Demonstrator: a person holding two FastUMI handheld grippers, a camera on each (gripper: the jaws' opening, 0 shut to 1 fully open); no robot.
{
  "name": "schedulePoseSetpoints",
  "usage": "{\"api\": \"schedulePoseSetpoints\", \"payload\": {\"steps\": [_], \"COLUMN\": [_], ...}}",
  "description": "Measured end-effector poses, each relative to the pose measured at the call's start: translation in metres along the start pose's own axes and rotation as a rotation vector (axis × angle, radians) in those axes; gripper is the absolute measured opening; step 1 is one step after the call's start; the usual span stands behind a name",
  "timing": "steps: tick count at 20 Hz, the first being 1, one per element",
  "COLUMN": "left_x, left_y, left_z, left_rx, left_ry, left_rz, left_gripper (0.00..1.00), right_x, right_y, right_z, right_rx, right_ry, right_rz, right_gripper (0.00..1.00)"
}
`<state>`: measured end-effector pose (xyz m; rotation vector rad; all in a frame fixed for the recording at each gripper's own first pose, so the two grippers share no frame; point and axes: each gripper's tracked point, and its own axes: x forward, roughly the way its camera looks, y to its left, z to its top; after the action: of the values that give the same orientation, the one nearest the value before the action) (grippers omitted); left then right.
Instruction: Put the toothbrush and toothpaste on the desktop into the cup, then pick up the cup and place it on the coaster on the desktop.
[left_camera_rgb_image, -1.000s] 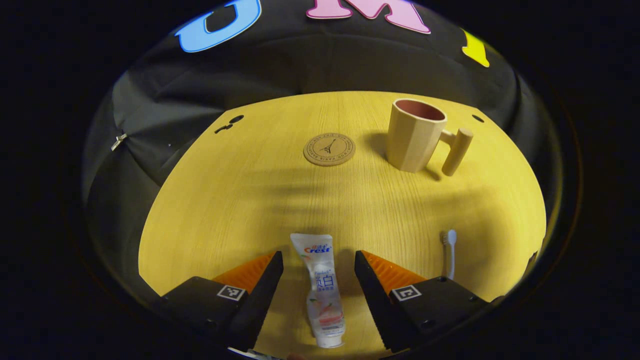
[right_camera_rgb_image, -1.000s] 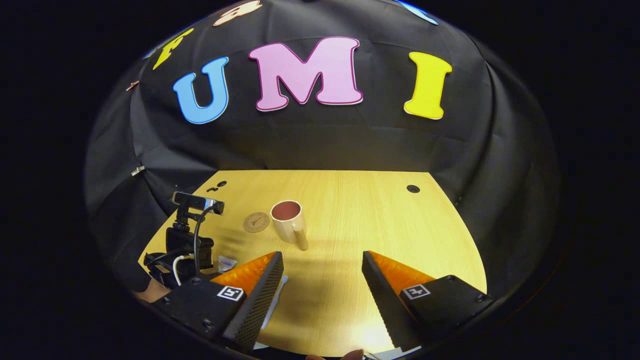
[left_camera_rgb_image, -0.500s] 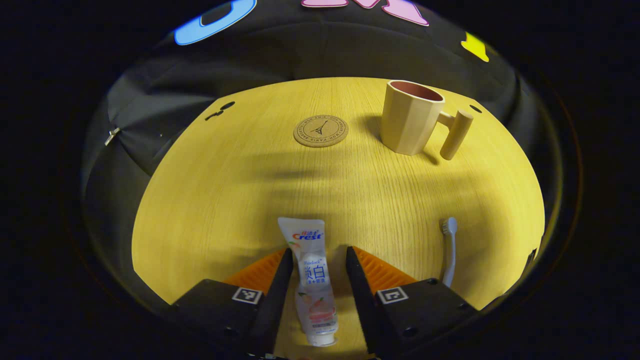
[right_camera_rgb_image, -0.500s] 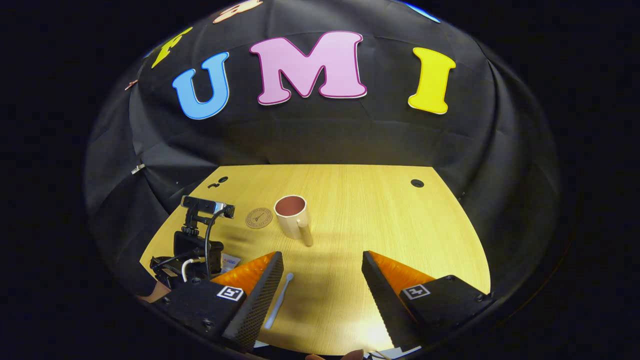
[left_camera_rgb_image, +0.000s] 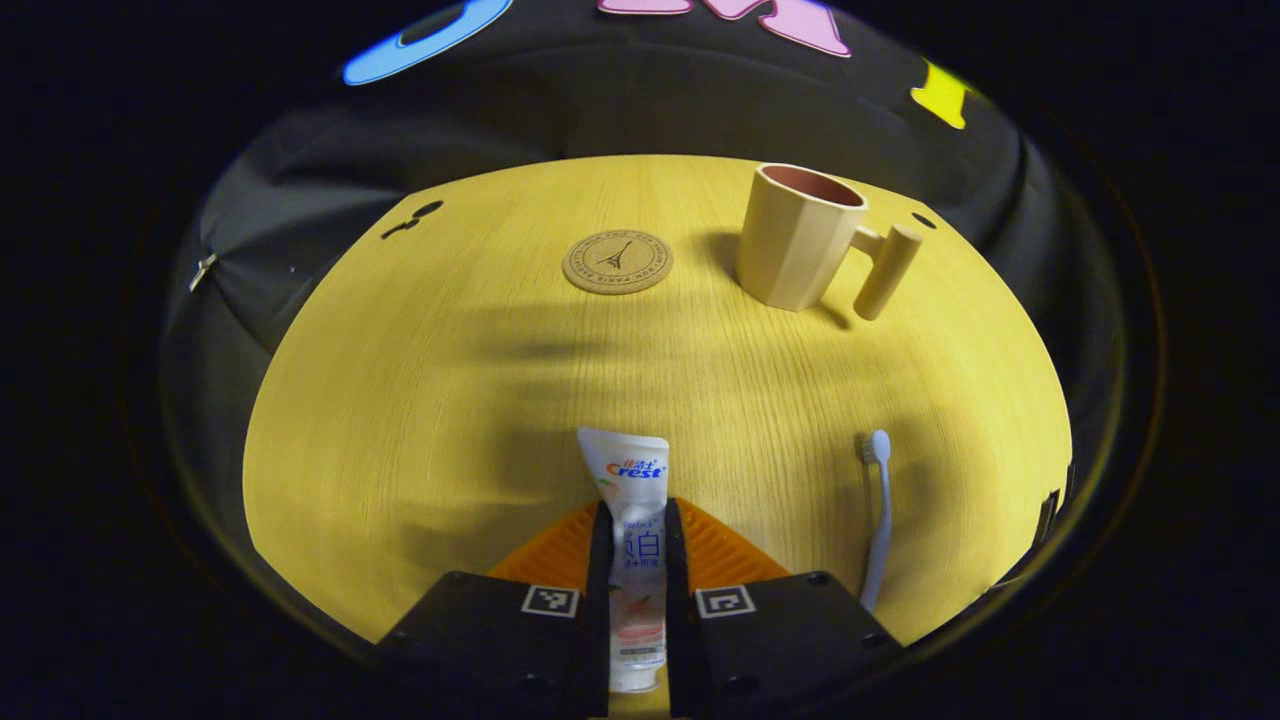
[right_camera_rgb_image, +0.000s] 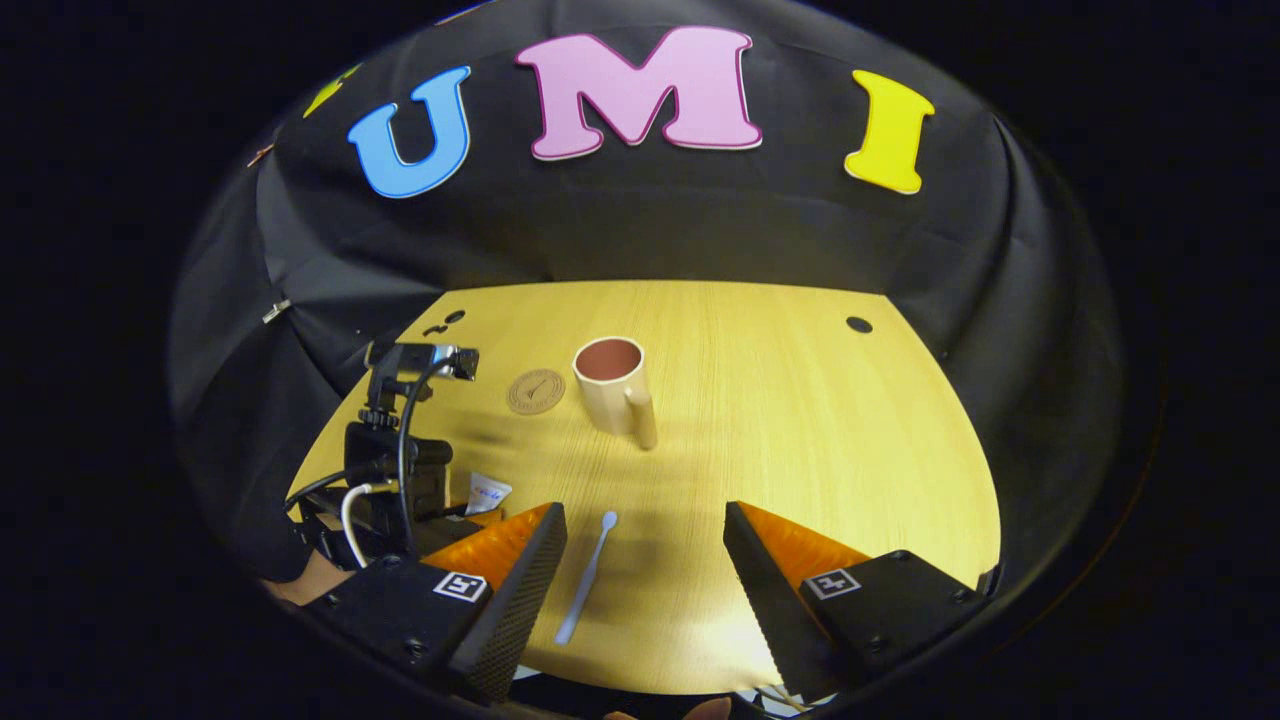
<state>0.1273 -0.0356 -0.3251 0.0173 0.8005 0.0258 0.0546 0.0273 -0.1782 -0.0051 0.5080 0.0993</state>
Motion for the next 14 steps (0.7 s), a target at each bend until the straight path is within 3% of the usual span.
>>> {"api": "schedulePoseSetpoints", "payload": {"steps": [5, 6, 8, 9, 10, 14], "left_x": [-0.035, -0.045, -0.064, -0.071, -0.079, -0.101], "left_y": [0.001, 0.005, 0.013, 0.019, 0.023, 0.044], "left_z": [0.014, 0.019, 0.023, 0.022, 0.022, 0.007], "left_rx": [-0.027, -0.027, -0.028, -0.033, -0.042, -0.080], "left_ry": [-0.066, -0.088, -0.125, -0.136, -0.142, -0.153], "left_rz": [-0.109, -0.116, -0.126, -0.128, -0.131, -0.126], "left_gripper": [0.24, 0.29, 0.24, 0.29, 0.24, 0.24], "right_x": [0.026, 0.034, 0.046, 0.052, 0.060, 0.092], "right_y": [0.011, 0.013, 0.020, 0.024, 0.027, 0.032], "right_z": [-0.022, -0.031, -0.046, -0.053, -0.059, -0.081], "right_rx": [0.027, 0.029, 0.047, 0.059, 0.065, 0.034], "right_ry": [0.076, 0.098, 0.152, 0.177, 0.195, 0.269], "right_rz": [-0.018, -0.021, -0.016, -0.015, -0.020, -0.048], "right_gripper": [0.98, 0.98, 0.97, 0.95, 0.95, 0.94]}}
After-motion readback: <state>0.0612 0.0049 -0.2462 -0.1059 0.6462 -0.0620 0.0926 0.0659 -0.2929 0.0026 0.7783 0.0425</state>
